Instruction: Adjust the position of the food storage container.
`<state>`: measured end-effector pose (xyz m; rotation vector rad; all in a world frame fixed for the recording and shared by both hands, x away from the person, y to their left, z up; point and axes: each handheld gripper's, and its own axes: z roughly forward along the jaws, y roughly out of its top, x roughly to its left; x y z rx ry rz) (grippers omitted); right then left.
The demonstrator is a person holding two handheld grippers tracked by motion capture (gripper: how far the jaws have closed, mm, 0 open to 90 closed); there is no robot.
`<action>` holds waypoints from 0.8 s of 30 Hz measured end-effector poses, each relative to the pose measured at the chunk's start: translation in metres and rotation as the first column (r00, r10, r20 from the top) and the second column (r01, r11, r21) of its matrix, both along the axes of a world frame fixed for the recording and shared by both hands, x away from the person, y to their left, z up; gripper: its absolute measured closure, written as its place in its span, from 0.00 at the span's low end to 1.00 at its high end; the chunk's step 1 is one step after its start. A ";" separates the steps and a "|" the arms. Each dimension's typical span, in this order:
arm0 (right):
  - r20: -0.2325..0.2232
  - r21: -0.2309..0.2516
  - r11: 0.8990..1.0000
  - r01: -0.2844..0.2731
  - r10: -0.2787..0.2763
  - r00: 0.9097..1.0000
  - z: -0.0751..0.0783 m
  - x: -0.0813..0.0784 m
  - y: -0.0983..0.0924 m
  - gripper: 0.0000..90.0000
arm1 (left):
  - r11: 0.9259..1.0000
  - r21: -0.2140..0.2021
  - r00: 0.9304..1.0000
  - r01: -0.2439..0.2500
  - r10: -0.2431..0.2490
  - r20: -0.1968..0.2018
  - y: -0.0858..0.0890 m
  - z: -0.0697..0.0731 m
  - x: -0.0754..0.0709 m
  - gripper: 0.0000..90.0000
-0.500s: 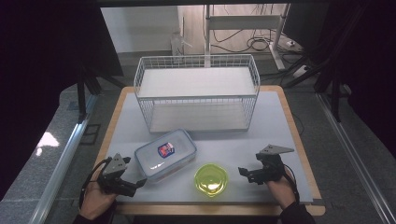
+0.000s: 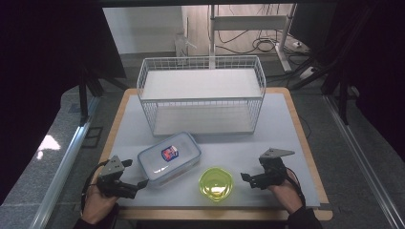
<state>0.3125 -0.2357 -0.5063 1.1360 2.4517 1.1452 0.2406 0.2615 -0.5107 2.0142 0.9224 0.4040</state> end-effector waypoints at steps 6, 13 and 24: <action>0.005 -0.016 1.000 -0.003 0.003 1.000 0.001 -0.001 0.003 0.00 | 1.000 -0.017 1.000 0.003 -0.003 -0.008 0.001 0.001 -0.001 0.05; 0.032 -0.021 1.000 -0.011 0.012 0.999 0.007 -0.003 0.008 0.00 | 1.000 -0.006 1.000 0.007 -0.008 -0.025 0.000 0.000 0.000 0.06; 0.070 -0.004 0.999 -0.039 0.040 0.997 0.028 -0.010 0.017 0.08 | 1.000 -0.015 1.000 0.020 -0.020 0.000 0.001 0.000 0.000 0.03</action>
